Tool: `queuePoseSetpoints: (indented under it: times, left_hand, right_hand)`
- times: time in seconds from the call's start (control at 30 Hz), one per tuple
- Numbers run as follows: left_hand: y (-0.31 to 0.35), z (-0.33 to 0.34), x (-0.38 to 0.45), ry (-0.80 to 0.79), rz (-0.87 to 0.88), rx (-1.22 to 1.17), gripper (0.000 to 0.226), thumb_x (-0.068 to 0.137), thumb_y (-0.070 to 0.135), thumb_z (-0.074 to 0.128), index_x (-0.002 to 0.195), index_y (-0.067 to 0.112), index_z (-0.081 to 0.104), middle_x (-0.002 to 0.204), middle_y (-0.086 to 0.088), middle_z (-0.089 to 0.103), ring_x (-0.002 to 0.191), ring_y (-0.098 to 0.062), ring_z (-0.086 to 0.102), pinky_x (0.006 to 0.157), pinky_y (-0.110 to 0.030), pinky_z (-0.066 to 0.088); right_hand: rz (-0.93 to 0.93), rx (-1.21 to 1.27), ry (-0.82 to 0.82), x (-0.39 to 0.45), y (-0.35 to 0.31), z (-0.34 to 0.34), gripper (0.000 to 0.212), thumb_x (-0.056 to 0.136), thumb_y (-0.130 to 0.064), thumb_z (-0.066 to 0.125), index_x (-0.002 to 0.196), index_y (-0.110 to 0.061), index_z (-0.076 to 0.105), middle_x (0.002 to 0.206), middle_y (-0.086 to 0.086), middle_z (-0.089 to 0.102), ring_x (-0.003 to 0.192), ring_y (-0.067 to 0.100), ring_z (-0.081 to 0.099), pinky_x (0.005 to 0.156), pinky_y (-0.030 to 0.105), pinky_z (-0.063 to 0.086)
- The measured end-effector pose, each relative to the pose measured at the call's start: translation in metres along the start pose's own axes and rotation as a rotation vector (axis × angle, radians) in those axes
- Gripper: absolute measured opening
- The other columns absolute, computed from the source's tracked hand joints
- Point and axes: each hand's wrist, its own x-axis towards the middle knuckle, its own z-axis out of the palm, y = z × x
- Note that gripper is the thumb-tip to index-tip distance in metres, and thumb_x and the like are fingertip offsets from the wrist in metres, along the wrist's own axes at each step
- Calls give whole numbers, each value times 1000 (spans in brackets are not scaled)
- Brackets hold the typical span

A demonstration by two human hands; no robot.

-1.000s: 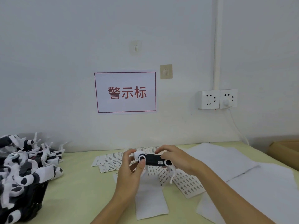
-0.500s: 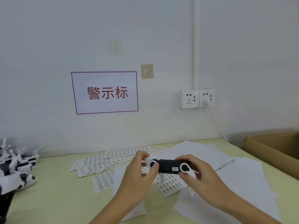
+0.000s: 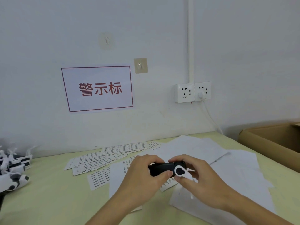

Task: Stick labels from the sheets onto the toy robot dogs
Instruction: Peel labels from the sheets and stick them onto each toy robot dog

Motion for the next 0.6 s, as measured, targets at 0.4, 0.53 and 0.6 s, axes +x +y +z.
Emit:
queuePoseSetpoints:
  times: [0.4,0.53,0.6]
  left_hand:
    - [13,-4,-1,5,-46,-118,3,78,30,75,79,30,72,82,7,66,69,-9,60,55,-11,43]
    - [14,-4,-3,51,-24,-75,12,75,34,78,81,37,68,94,12,62,93,2,52,67,-4,37]
    - [15,-7,-3,63,20,-60,16,75,32,80,83,38,67,94,18,60,100,6,47,73,-2,35]
  right_hand:
    - [12,35,23,-2,-6,-2,30,89,-8,69,110,-30,68,106,-8,70,105,14,63,95,35,51]
    - [-43,53,48,-2,-5,0,36,88,-4,68,114,-28,66,111,-6,69,108,16,62,93,34,52]
    - [-102,49,73,-3,-5,0,37,87,-6,67,117,-27,65,113,-6,68,110,18,62,93,33,52]
